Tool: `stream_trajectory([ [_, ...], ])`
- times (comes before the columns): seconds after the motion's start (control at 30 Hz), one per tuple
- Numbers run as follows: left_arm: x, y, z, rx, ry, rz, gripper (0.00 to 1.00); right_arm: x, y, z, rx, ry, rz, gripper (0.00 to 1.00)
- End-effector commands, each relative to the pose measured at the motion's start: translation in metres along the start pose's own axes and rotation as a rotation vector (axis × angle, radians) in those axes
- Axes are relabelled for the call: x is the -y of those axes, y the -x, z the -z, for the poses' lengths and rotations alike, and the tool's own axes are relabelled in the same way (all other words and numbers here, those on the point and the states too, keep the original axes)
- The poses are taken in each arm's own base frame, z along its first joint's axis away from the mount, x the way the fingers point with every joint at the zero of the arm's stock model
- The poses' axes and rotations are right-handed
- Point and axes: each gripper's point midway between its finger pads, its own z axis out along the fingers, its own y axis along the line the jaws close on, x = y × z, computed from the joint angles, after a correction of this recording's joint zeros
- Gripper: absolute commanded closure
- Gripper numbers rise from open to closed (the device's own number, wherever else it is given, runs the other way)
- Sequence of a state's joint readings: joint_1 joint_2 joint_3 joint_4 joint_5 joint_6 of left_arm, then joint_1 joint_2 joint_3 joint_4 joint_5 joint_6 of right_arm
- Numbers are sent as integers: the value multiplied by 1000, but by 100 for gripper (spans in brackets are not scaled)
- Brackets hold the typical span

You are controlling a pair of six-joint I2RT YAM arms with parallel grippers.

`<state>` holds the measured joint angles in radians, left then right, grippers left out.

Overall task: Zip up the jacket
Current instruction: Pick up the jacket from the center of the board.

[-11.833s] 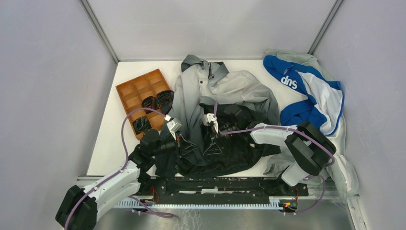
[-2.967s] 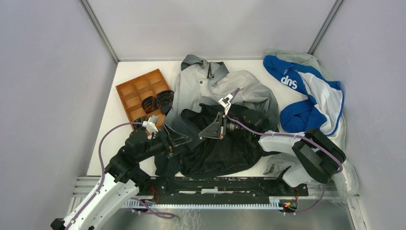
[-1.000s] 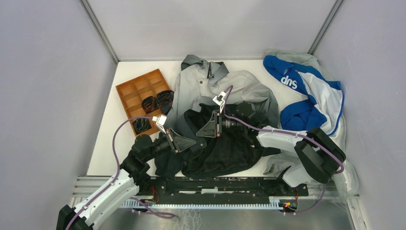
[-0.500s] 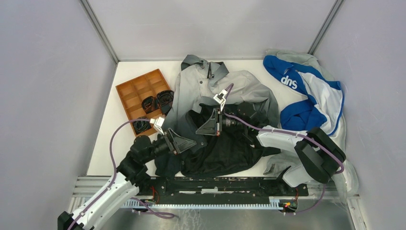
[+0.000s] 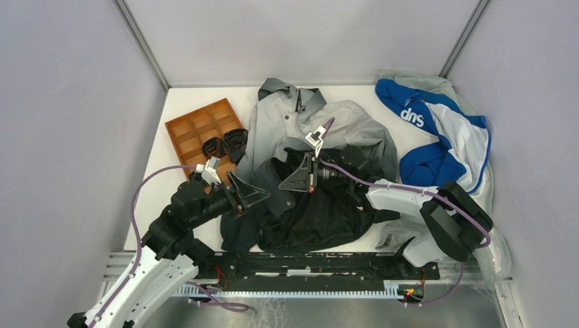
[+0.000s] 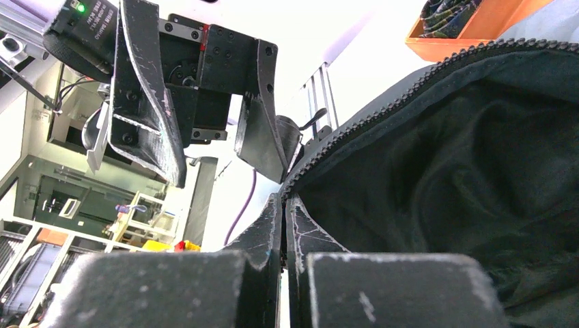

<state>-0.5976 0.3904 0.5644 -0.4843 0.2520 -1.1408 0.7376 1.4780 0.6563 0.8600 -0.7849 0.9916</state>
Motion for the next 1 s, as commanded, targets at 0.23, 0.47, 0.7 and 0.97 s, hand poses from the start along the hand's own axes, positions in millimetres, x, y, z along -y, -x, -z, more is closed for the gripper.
stream_trajectory([
  [0.23,29,-10,-18,-147,-63,38,28,-9,7,1,28,29,32,100],
  [0.47,34,-9,-31,-151,-115,60,29,-10,8,-1,33,36,15,100],
  [0.7,32,-11,-39,-166,-141,63,33,-7,7,-1,49,24,-41,100],
  [0.97,26,-14,-44,-158,-180,76,38,-3,6,-1,59,16,-80,100],
])
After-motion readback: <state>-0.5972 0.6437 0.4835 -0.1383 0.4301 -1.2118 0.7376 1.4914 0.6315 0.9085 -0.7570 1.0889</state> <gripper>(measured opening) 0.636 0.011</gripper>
